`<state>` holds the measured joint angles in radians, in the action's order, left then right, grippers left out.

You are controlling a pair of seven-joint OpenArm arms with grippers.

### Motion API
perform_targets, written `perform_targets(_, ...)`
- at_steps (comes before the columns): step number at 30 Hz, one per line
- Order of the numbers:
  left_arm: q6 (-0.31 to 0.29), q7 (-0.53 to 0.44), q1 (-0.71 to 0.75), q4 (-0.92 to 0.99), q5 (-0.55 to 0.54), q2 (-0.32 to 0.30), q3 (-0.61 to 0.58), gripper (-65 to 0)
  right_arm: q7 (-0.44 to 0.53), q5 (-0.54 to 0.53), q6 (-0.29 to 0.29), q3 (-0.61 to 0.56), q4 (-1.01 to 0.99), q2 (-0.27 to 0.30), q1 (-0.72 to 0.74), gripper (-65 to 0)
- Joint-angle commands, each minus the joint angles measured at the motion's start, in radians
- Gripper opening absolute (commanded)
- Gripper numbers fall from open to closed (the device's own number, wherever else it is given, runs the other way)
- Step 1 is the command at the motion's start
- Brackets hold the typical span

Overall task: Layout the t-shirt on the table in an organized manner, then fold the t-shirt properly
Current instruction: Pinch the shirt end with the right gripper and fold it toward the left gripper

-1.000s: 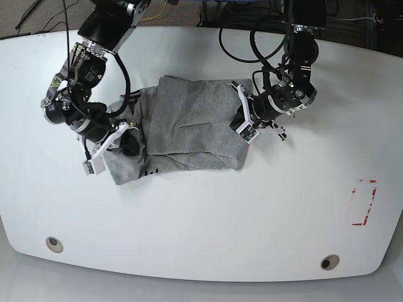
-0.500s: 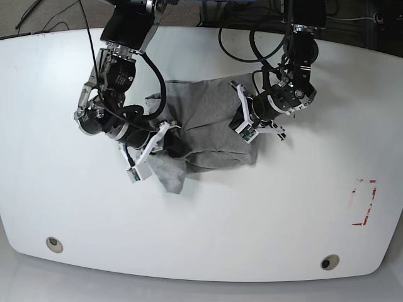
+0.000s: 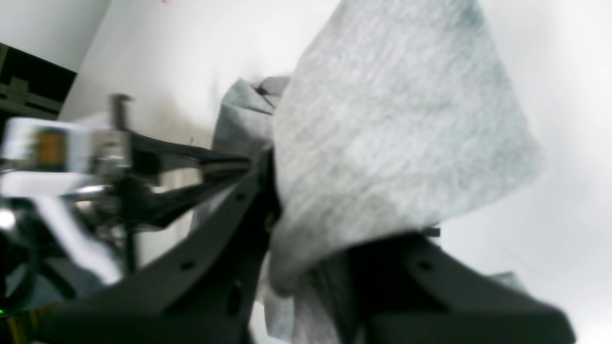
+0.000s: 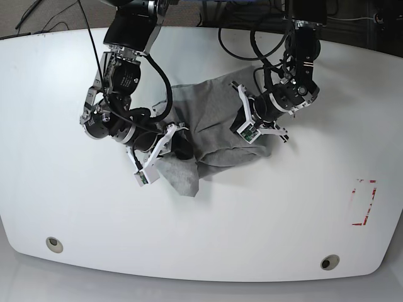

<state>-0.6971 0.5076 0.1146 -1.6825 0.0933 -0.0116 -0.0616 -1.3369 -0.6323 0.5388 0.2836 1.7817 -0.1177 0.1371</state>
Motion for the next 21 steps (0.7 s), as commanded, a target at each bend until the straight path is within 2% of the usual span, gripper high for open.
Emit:
perform_targets(1, -0.001, -0.019, -0.002, -0.058, -0.014, -0.024, 0.015, -65.0, 0.021, -0.025, 0.0, -0.002, 0.022, 0.011, 0.022, -65.0)
perform_targets(9, -0.001, -0.019, 0.026, -0.101, -0.013, -0.032, 0.11, -65.0, 0.021, -0.027, 0.0, -0.002, 0.022, 0.022, 0.022, -65.0)
perform_targets(13, -0.001, -0.019, 0.032, -0.098, 0.024, -0.032, 0.156, -65.0, 0.021, -0.027, 0.002, -0.002, 0.022, 0.04, 0.022, -65.0)
perform_targets(21, -0.001, -0.022, 0.047, -0.072, 0.03, -0.032, 0.159, -65.0, 0.021, -0.027, 0.007, -0.002, 0.022, 0.042, 0.022, -65.0)
